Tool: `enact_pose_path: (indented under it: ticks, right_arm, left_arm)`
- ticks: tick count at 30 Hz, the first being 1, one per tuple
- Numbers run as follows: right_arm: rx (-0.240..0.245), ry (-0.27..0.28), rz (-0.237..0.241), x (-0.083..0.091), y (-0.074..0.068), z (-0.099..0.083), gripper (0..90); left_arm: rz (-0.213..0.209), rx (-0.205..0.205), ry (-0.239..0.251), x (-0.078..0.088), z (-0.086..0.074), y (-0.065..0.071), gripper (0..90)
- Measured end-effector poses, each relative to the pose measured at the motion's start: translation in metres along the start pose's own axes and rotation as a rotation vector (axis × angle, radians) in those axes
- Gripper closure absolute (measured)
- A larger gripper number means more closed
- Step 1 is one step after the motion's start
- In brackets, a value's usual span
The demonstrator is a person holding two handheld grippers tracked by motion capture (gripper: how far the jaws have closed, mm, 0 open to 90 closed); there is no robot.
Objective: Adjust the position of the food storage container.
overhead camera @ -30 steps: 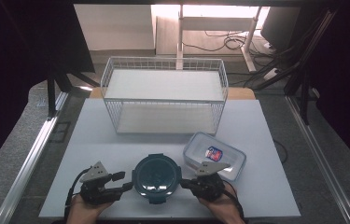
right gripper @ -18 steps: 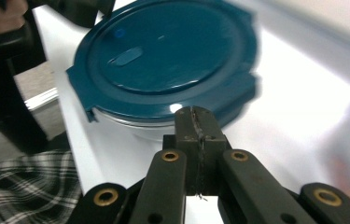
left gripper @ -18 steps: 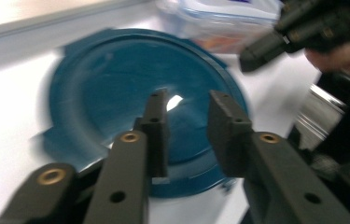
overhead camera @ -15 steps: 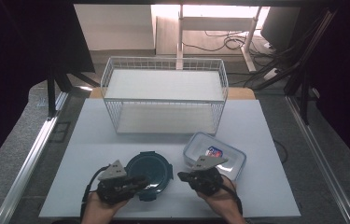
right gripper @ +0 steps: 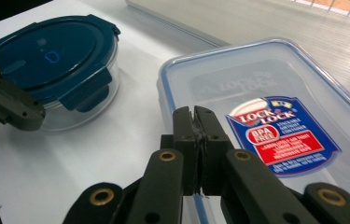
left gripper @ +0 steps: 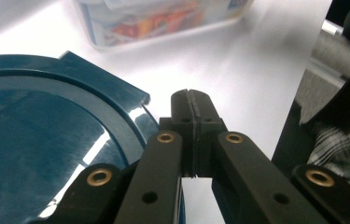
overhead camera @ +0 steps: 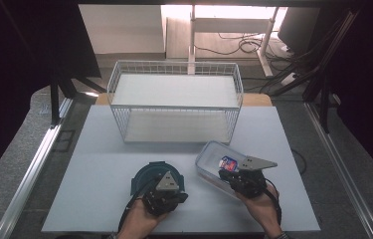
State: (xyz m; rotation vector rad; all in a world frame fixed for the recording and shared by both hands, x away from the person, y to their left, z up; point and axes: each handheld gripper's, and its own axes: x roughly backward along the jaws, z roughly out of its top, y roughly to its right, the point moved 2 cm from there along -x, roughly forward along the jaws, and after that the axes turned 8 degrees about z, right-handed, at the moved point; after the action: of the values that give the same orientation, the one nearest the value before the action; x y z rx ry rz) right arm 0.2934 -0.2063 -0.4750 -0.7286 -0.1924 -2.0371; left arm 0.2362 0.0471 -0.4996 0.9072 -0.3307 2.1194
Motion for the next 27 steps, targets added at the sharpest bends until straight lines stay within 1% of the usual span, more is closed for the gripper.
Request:
enact_pose_path:
  ticks: [1, 5, 7, 11, 12, 13, 14, 16, 17, 18, 20, 21, 22, 23, 24, 25, 26, 27]
  right_arm:
    - [0.0, 0.0, 0.0, 0.0, 0.0, 0.0, 87.8]
    - [0.004, -0.012, -0.005, 0.001, 0.001, -0.002, 87.4]
    - [0.007, -0.015, -0.004, 0.001, 0.0, -0.003, 87.3]
    - [0.003, -0.013, -0.008, 0.002, 0.002, -0.003, 87.3]
    - [0.001, -0.014, -0.009, 0.003, 0.002, -0.004, 87.3]
    - [0.0, -0.014, -0.01, 0.003, 0.002, -0.004, 87.3]
    - [-0.001, -0.015, -0.011, 0.003, 0.003, -0.004, 87.3]
    - [-0.001, -0.016, -0.012, 0.003, 0.003, -0.004, 87.3]
    - [-0.002, -0.017, -0.012, 0.003, 0.003, -0.004, 87.3]
    - [-0.002, -0.016, -0.012, 0.002, 0.003, -0.004, 87.3]
    - [-0.003, -0.017, -0.014, 0.003, 0.004, -0.005, 87.4]
    - [-0.003, -0.017, -0.014, 0.003, 0.004, -0.005, 87.4]
    - [-0.009, -0.014, -0.013, 0.004, 0.005, -0.005, 87.5]
    - [-0.009, -0.014, -0.013, 0.004, 0.005, -0.005, 87.5]
    - [-0.013, -0.013, -0.014, 0.004, 0.006, -0.006, 87.6]
    - [-0.013, -0.013, -0.014, 0.004, 0.006, -0.006, 87.6]
    - [-0.016, -0.012, -0.016, 0.005, 0.006, -0.006, 87.7]
    - [-0.018, -0.013, -0.016, 0.005, 0.007, -0.006, 87.7]
  left_arm:
    - [0.003, -0.001, -0.001, 0.0, 0.0, 0.0, 90.0]
    - [-0.023, 0.014, -0.002, 0.001, -0.001, -0.005, 90.0]
    - [-0.026, 0.013, -0.005, 0.002, -0.002, -0.007, 90.0]
    - [-0.001, 0.045, 0.002, 0.007, -0.007, -0.022, 90.0]
    - [0.002, 0.051, 0.003, 0.008, -0.007, -0.025, 90.0]
    - [0.002, 0.051, 0.003, 0.008, -0.007, -0.025, 90.0]
    - [0.012, 0.07, 0.008, 0.009, -0.009, -0.032, 90.0]
    - [0.022, 0.081, 0.01, 0.01, -0.01, -0.037, 90.0]
    - [0.022, 0.081, 0.01, 0.01, -0.01, -0.037, 90.0]
    - [0.027, 0.093, 0.013, 0.011, -0.011, -0.042, 90.0]
    - [0.035, 0.102, 0.014, 0.013, -0.013, -0.047, 90.0]
    - [0.035, 0.102, 0.014, 0.013, -0.013, -0.047, 90.0]
    - [0.043, 0.116, 0.015, 0.016, -0.016, -0.053, 90.0]
    - [0.043, 0.116, 0.015, 0.016, -0.016, -0.053, 90.0]
    - [0.05, 0.126, 0.014, 0.019, -0.019, -0.058, 90.0]
    - [0.05, 0.126, 0.014, 0.019, -0.019, -0.058, 90.0]
    - [0.064, 0.14, 0.016, 0.023, -0.023, -0.063, 90.0]
    - [0.069, 0.147, 0.014, 0.025, -0.025, -0.067, 90.0]
